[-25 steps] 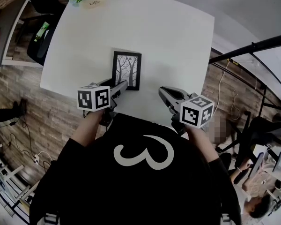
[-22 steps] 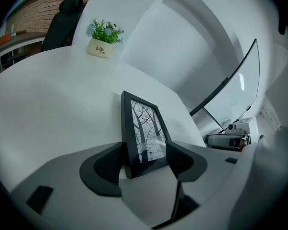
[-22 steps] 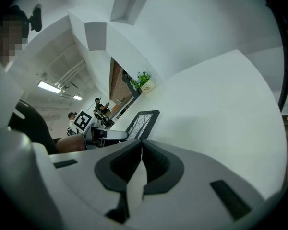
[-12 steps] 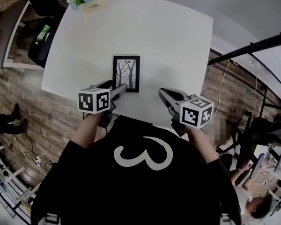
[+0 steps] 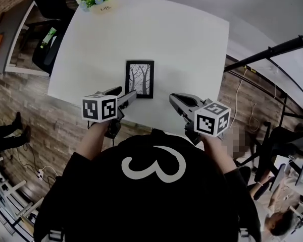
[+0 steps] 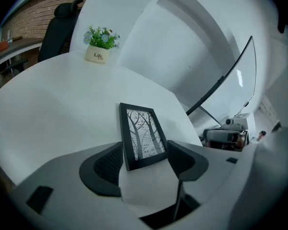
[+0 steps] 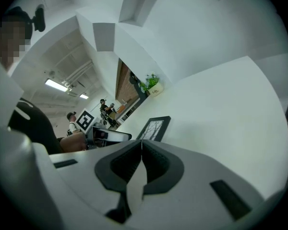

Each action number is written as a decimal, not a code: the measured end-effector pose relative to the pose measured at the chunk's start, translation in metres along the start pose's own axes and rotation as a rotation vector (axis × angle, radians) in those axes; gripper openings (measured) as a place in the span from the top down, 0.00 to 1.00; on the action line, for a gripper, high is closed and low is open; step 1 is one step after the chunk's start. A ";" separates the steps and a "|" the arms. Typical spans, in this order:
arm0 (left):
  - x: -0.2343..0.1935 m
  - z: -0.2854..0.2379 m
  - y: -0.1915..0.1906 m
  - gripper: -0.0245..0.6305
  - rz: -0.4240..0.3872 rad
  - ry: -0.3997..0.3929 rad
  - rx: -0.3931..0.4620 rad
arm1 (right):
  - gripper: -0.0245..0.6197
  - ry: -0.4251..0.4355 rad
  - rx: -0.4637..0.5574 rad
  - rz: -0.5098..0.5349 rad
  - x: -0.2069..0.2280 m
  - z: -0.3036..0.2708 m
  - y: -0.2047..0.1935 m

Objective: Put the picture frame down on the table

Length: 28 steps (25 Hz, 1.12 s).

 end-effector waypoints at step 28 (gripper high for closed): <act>0.124 0.190 -0.051 0.93 -0.171 -0.567 0.222 | 0.93 0.036 0.198 0.102 -0.190 0.057 -0.034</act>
Point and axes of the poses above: the fingertips, and each gripper's own axes: z backward along the fingers, x to its right, y out of its top, the point moved 1 cm from there along z, backward along the fingers, and after that the axes turned 4 degrees about -y, right-handed, at the moved point
